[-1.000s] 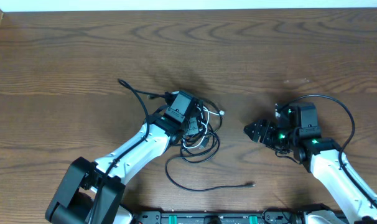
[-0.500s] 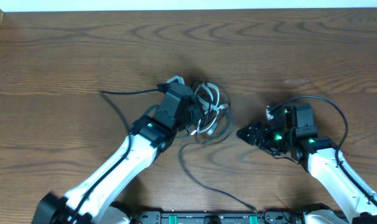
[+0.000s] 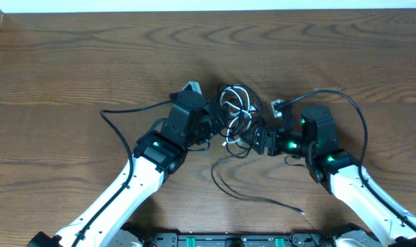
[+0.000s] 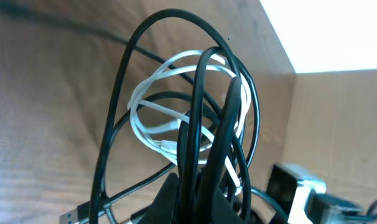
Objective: Untangle cables
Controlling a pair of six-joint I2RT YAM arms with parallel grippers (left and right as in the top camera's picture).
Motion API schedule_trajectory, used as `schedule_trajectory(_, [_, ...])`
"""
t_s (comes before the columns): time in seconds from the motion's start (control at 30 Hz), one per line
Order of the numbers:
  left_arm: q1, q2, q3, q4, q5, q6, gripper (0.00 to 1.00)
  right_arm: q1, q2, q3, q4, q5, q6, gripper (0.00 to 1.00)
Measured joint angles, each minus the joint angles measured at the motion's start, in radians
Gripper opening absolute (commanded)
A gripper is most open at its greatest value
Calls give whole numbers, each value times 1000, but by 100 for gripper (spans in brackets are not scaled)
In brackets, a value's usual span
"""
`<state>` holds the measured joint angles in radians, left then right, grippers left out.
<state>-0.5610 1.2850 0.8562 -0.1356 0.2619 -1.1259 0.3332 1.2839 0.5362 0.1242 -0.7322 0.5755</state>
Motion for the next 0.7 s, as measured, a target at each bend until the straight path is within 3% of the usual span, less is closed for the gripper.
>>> schedule_trajectory(0.1, [0,0,0,-10,24,0,8,5,0,0,12,9,-3,20])
schedule_trajectory(0.2, [0,0,0,-22,47,-1,8,4,0,0,-6,50,2,1])
schedule_trajectory(0.5, [0,0,0,-32,154,83,8,-20,0,0,-94,235,-3,1])
schedule_trajectory(0.7, [-7,2,2,-123,206,209,8,-150,-13,0,-148,248,-34,1])
